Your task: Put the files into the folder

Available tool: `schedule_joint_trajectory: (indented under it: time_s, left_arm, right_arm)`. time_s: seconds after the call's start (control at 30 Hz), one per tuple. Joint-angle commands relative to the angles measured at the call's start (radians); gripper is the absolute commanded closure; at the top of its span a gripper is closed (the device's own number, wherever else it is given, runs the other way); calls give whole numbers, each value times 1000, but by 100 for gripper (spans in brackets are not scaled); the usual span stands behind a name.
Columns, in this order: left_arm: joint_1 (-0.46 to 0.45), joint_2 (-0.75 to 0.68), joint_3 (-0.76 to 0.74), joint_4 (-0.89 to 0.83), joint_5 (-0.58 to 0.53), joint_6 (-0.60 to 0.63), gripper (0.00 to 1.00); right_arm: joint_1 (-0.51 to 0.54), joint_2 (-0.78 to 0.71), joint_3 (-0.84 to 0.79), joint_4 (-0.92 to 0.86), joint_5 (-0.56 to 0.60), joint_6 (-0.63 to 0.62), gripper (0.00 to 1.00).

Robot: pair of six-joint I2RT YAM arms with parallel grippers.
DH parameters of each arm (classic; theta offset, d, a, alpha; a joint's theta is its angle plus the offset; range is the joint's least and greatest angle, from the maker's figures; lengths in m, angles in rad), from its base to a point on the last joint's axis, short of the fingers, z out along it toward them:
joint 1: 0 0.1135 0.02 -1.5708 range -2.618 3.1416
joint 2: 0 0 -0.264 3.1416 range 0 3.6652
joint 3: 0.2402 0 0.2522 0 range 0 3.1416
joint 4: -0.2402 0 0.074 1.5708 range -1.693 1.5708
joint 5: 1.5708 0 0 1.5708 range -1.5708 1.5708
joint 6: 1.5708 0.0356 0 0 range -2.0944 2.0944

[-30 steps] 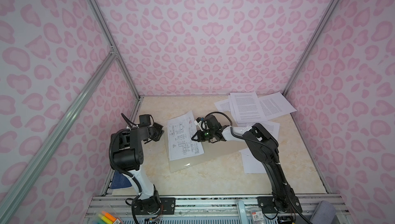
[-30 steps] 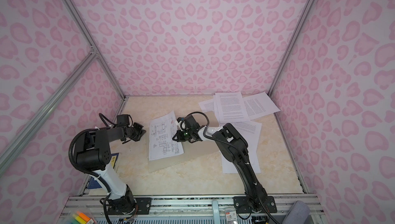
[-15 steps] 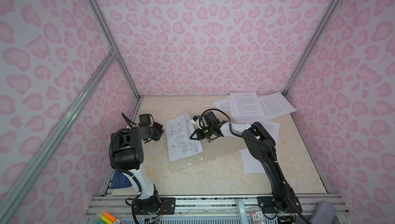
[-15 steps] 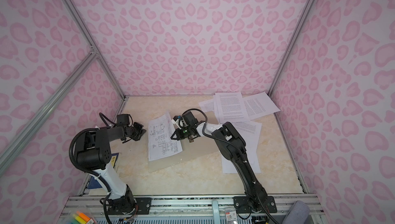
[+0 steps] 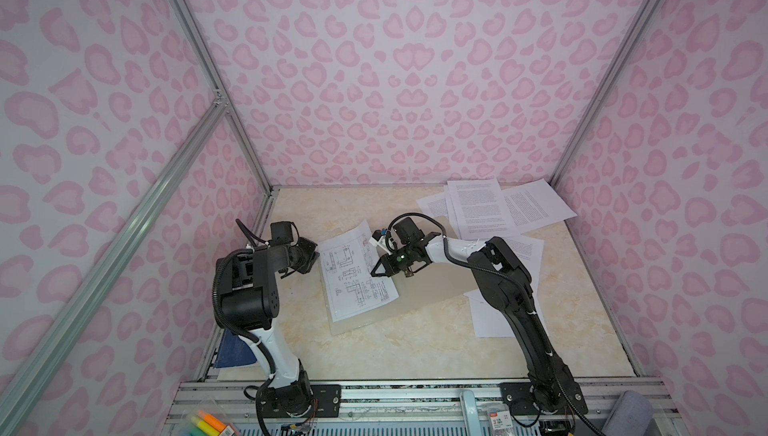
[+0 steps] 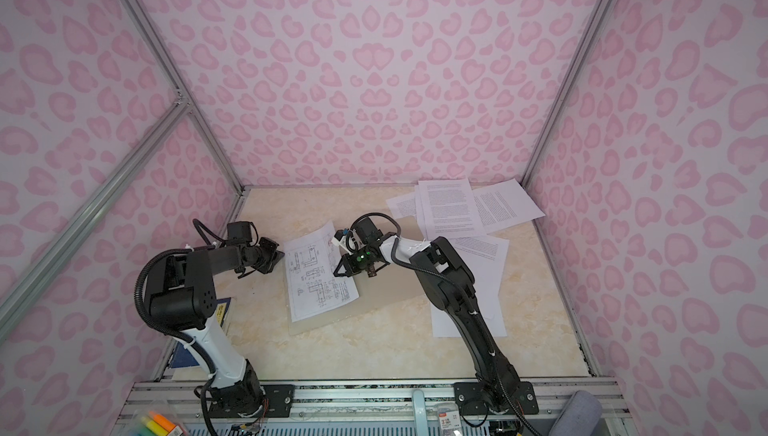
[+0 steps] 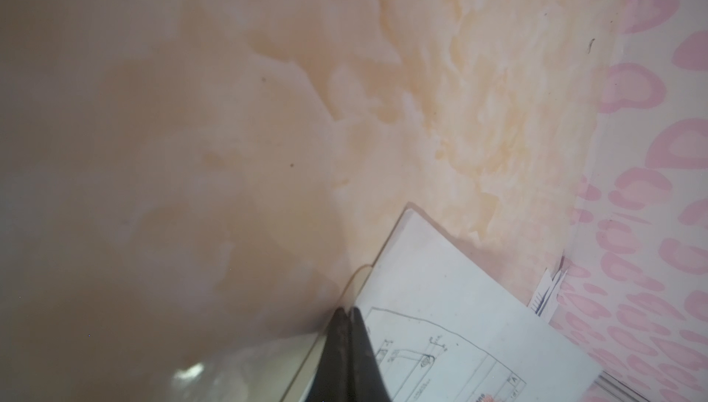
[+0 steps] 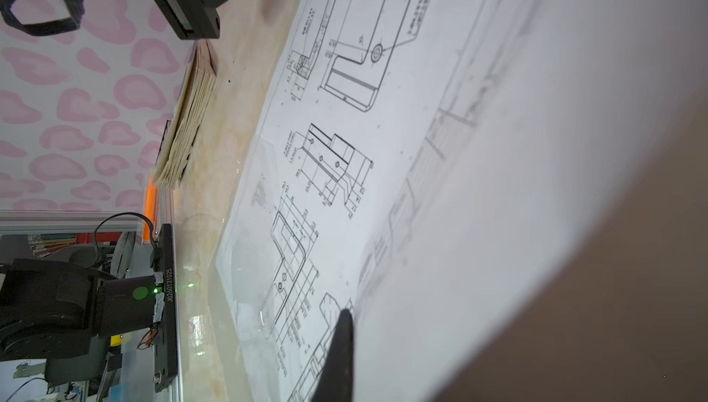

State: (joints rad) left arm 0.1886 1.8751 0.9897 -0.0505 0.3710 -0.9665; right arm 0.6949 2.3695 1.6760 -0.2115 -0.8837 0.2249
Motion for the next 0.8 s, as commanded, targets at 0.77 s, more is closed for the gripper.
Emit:
schedule_joint_trajectory:
  time_s: [0.77]
  left_arm:
    - [2,9,-7,-127,-67,0,97]
  right_arm:
    - [9,-46,-32,-84,106,-62,100]
